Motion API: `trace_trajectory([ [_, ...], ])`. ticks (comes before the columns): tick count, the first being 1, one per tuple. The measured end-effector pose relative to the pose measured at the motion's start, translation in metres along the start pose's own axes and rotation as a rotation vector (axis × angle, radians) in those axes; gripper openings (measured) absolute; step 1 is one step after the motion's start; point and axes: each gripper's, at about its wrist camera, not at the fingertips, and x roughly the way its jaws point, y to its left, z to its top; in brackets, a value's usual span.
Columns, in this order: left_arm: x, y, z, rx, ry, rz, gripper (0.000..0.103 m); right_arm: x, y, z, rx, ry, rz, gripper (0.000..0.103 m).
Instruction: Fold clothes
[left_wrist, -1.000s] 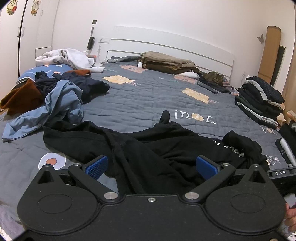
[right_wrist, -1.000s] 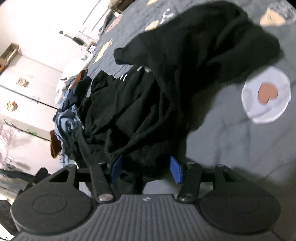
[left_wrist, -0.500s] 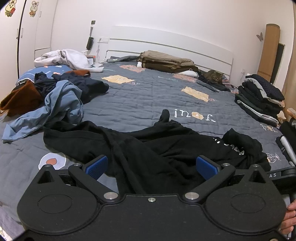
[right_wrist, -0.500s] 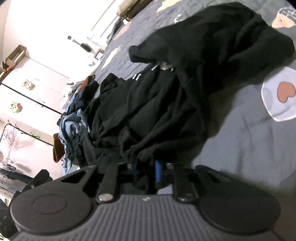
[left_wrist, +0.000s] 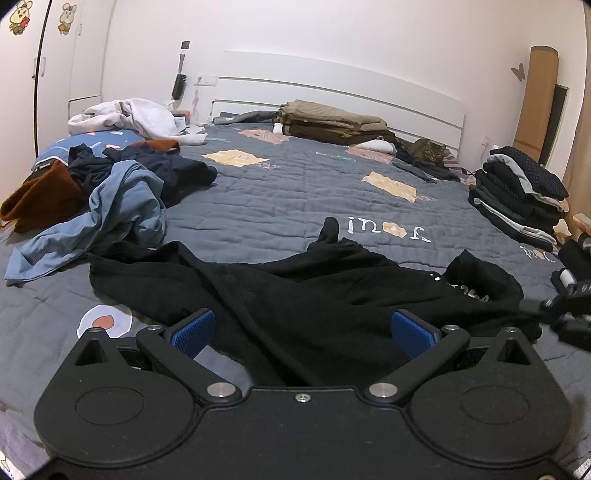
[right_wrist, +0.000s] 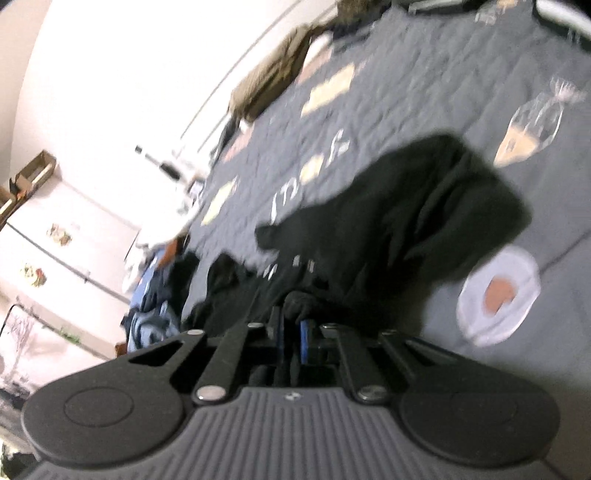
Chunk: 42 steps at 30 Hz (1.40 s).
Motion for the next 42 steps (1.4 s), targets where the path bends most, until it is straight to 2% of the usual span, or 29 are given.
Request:
trace_trajectory([
  [5,0.001,-0.001,0.0,0.009,0.006,-0.008,0.103,-0.014,-0.006,0.019,-0.02,-0.073,-0.043,0.007],
  [8,0.003,-0.003,-0.001,0.018,0.013,-0.012,0.103,-0.005,-0.004,0.018,-0.09,0.004,-0.077,0.009],
  [11,0.003,-0.007,-0.001,0.025,0.018,-0.023,0.103,-0.002,0.006,0.011,-0.192,0.032,-0.122,0.012],
  [14,0.004,-0.012,-0.002,0.039,0.024,-0.039,0.103,-0.007,0.009,0.009,-0.214,0.056,-0.113,0.023],
  [16,0.005,-0.016,-0.004,0.056,0.032,-0.054,0.103,-0.014,0.012,0.008,-0.224,0.064,-0.104,0.038],
  [18,0.004,-0.021,-0.006,0.076,0.039,-0.074,0.103,-0.022,0.015,0.006,-0.242,0.064,-0.109,0.045],
  [24,0.001,-0.038,-0.012,0.131,0.065,-0.167,0.103,-0.043,0.018,0.0,-0.25,0.059,-0.107,0.05],
  [30,-0.008,-0.054,-0.021,0.203,0.075,-0.224,0.103,-0.044,0.014,-0.025,-0.245,0.106,-0.118,0.05],
  [39,-0.016,-0.056,-0.023,0.206,0.071,-0.256,0.103,-0.03,0.01,-0.076,-0.193,0.205,-0.081,0.06],
  [42,-0.017,-0.054,-0.022,0.198,0.068,-0.254,0.103,-0.02,0.008,-0.091,-0.192,0.247,-0.1,0.061],
])
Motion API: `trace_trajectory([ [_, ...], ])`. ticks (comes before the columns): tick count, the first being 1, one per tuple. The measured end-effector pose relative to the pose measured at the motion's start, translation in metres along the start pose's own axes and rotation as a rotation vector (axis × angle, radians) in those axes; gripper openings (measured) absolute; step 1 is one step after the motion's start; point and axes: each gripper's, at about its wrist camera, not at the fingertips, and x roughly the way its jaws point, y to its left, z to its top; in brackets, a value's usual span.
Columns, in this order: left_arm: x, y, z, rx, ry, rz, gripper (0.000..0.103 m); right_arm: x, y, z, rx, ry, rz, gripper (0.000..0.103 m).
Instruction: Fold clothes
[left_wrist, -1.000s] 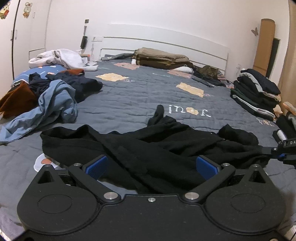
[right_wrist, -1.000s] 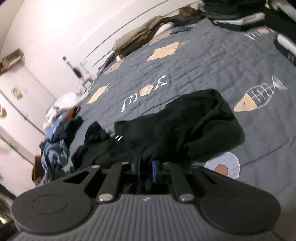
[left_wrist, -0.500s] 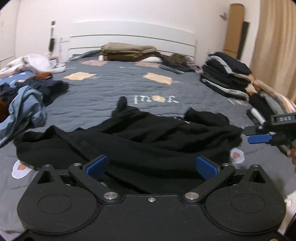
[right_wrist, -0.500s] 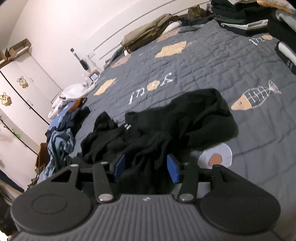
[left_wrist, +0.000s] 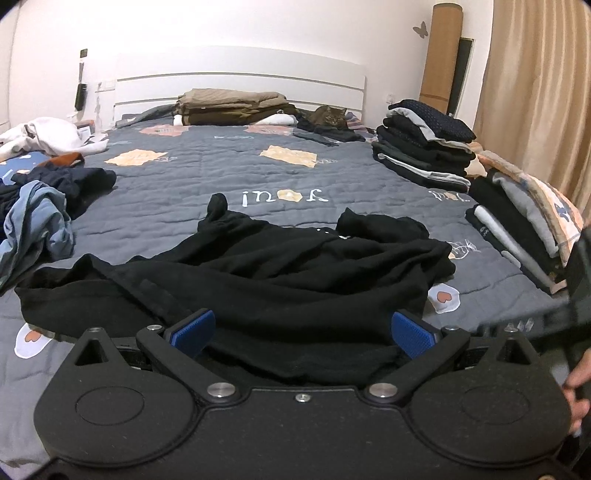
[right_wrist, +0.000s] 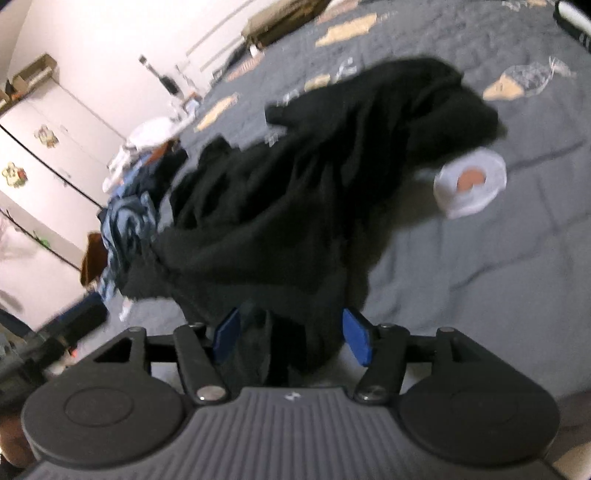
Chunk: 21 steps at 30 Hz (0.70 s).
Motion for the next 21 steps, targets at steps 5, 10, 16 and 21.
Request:
trace_trajectory([
  [5,-0.002,0.001,0.0,-0.001,-0.003,-0.002,0.103,0.015,-0.003,-0.006,0.031,0.041,0.007,0.062],
  [10,-0.002,0.001,0.001,0.0,-0.002,0.0,0.103,0.026,-0.007,-0.008,0.075,0.036,0.032,0.063],
  [16,-0.002,0.002,0.001,-0.002,0.0,0.005,0.103,0.024,-0.011,-0.007,0.121,0.023,0.049,0.017],
  [21,-0.003,0.003,0.002,-0.009,-0.005,0.004,0.103,0.011,-0.011,-0.004,0.125,0.003,0.098,0.014],
])
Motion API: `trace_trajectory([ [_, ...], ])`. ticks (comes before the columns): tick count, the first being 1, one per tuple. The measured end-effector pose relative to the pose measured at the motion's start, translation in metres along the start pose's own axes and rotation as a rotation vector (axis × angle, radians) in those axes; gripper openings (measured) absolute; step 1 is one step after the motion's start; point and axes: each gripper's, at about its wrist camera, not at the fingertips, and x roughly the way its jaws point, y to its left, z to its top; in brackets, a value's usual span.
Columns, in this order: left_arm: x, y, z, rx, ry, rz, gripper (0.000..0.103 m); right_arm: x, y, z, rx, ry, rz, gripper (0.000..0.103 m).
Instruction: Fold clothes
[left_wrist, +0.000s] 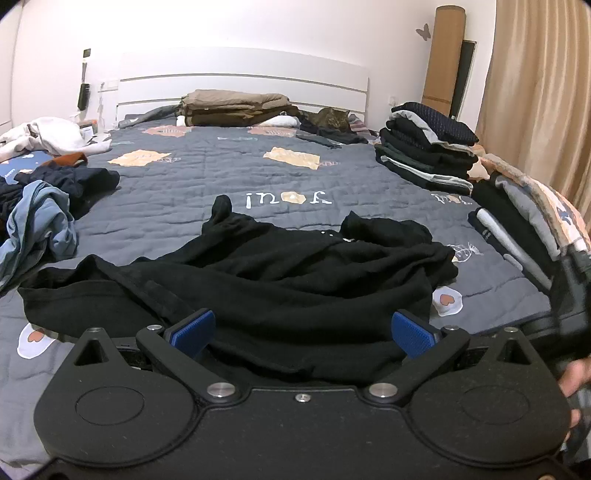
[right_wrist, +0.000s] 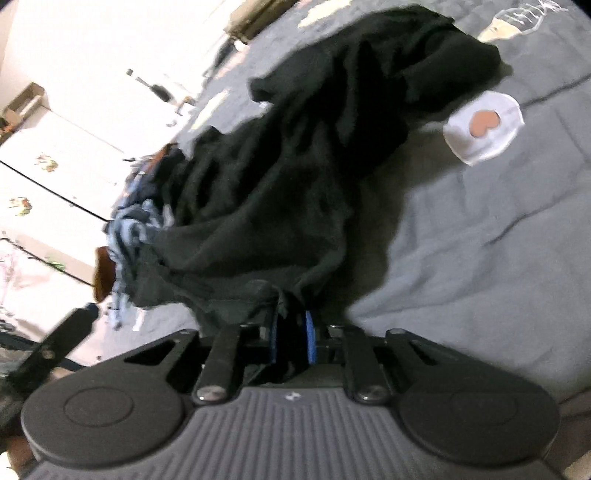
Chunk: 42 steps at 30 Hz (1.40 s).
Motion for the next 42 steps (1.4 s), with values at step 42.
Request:
trace_trajectory([
  [42,-0.006,0.003,0.005,-0.025,-0.017,-0.009,0.103,-0.151,-0.023,0.034,-0.083,-0.371,-0.267,0.052],
])
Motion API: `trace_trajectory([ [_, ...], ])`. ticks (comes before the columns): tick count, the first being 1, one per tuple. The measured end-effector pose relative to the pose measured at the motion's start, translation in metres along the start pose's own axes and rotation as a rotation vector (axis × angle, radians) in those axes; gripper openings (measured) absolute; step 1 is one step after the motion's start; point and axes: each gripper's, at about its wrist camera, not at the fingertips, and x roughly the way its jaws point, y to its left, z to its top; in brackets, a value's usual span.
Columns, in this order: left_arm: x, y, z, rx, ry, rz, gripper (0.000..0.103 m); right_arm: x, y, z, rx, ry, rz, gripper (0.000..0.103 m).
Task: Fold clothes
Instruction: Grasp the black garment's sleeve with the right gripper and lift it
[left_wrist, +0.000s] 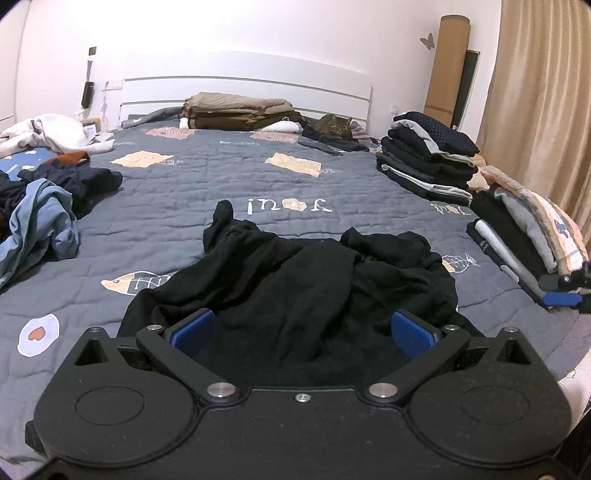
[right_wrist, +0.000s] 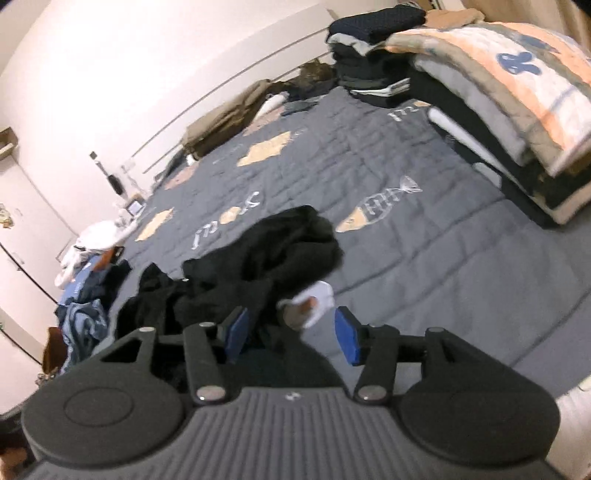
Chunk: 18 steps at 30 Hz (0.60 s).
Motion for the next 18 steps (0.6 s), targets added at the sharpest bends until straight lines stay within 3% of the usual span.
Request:
trace_trajectory([
  [4,0.001,0.0,0.0,0.0,0.0,0.001,0.103,0.017,0.024,0.008,-0.072,0.021,0.035,0.056],
  [18,0.007,0.007,0.003,-0.016,-0.003,0.032,0.103,0.117,0.094,0.028,-0.323,0.058,0.007,0.062],
])
